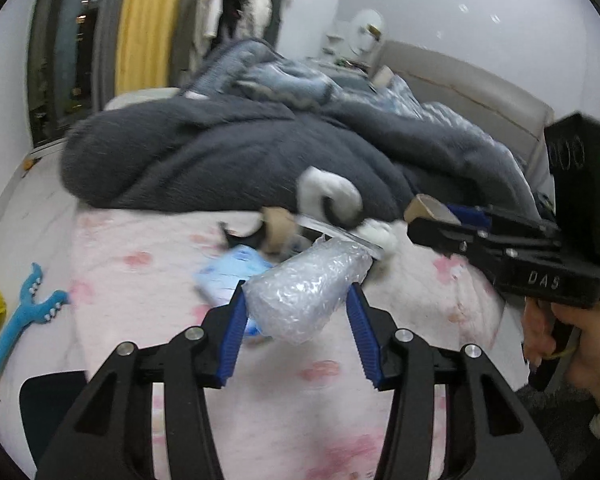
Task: Collect trash
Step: 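Carry both items over the green bin and open both tools to drop them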
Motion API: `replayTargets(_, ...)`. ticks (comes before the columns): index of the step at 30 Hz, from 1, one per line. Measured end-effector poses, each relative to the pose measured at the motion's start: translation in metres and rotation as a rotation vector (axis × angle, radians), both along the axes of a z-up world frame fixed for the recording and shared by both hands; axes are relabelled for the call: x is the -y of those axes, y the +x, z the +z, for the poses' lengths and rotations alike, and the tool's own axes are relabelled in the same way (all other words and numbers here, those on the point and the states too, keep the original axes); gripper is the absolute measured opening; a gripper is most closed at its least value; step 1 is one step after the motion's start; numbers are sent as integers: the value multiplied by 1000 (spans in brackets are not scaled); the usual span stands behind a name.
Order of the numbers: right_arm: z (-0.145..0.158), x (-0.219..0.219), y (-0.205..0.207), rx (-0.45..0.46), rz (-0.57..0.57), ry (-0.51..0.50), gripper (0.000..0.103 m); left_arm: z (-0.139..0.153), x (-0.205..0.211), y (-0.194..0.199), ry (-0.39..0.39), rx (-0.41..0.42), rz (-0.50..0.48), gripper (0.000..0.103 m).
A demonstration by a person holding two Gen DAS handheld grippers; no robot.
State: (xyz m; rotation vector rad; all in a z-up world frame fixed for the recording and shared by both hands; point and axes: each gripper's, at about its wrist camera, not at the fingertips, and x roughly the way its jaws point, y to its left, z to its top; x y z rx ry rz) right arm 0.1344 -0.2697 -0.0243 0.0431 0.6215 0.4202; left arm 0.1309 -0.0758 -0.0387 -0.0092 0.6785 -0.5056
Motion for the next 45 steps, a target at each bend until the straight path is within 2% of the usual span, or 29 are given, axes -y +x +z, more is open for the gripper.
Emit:
replayTargets(3,3,-22,4,3,22,2,51,4,-25,2,18,24,82,52)
replayTargets(9,10,-69,14,4,74,5,51,0,-64,3,78,13,199,52)
replayTargets(15,11,-112,22,-17,107,3,51,-5,-105,-2,88,-8,286,52)
replayTargets(29,5,-213,26,-57,225,17,51,-47,-197,-12,154,-188,435,52)
replayTargets(38,-10,-275,21,-106,296,-7,51,-78,-247,-18,171,-348,492,52)
replayTargets(45,-30,-318,18,-160,354,-42,51,-110,-275,-23,161,-513,507,52)
